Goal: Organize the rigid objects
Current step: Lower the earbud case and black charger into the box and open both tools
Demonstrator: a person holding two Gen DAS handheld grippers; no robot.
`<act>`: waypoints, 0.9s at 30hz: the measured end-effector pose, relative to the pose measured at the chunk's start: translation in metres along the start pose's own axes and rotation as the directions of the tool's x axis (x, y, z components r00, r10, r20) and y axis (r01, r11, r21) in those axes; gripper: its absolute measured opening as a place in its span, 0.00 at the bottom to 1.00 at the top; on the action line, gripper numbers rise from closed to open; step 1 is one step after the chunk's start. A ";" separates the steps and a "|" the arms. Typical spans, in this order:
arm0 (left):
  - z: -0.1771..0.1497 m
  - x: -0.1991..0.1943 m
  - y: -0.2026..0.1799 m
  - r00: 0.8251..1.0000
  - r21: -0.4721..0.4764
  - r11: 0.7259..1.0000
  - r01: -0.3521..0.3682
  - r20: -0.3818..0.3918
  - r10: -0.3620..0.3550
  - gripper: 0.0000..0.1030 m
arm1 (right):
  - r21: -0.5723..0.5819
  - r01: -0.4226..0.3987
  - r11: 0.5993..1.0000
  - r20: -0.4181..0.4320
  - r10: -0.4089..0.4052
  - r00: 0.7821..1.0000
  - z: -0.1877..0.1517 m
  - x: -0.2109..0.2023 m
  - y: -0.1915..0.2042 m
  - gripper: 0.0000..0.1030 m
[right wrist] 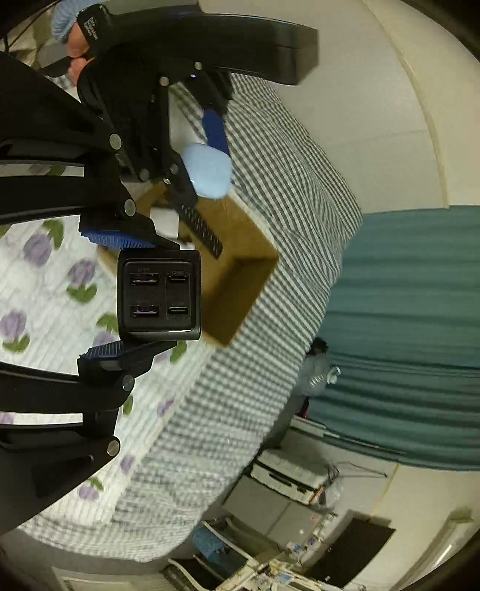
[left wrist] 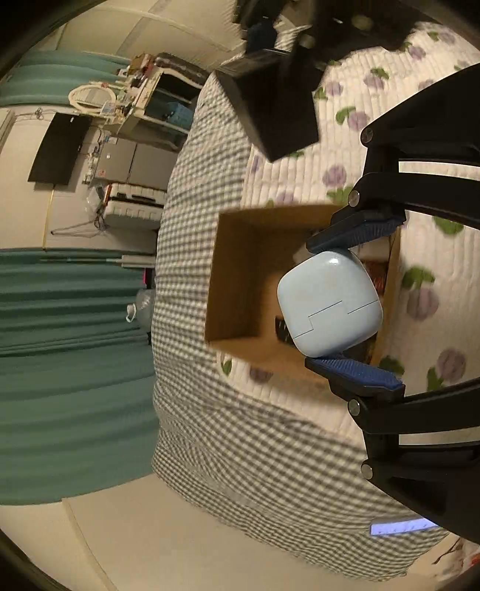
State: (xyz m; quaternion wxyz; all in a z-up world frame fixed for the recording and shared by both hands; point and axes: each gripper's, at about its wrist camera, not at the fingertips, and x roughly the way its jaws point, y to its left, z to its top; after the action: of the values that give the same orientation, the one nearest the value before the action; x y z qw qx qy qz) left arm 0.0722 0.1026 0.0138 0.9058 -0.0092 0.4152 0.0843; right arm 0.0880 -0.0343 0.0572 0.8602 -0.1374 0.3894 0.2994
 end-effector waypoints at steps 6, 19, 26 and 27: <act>0.008 0.041 0.019 1.000 0.026 1.000 0.015 -0.028 -0.014 0.55 | 0.023 -0.006 1.000 -0.049 0.007 0.999 0.010 0.059 0.017 0.40; 0.035 0.123 0.017 0.999 0.139 0.990 0.029 -0.041 -0.023 0.55 | 0.166 0.046 0.985 -0.081 -0.033 0.996 0.037 0.166 -0.027 0.40; 0.036 0.150 0.003 0.994 0.177 0.981 0.078 -0.092 -0.062 0.55 | 0.204 0.038 0.978 -0.100 -0.018 0.995 0.035 0.196 -0.039 0.40; 0.036 0.152 0.002 0.993 0.181 0.980 0.083 -0.100 -0.065 0.55 | 0.206 0.038 0.978 -0.101 -0.017 0.995 0.035 0.199 -0.039 0.40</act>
State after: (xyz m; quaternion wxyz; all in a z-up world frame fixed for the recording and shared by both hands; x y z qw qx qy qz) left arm 0.1961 0.1295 -0.0772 0.8848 0.0554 0.4625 0.0111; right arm 0.2355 0.0325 -0.0694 0.8535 -0.0666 0.4588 0.2380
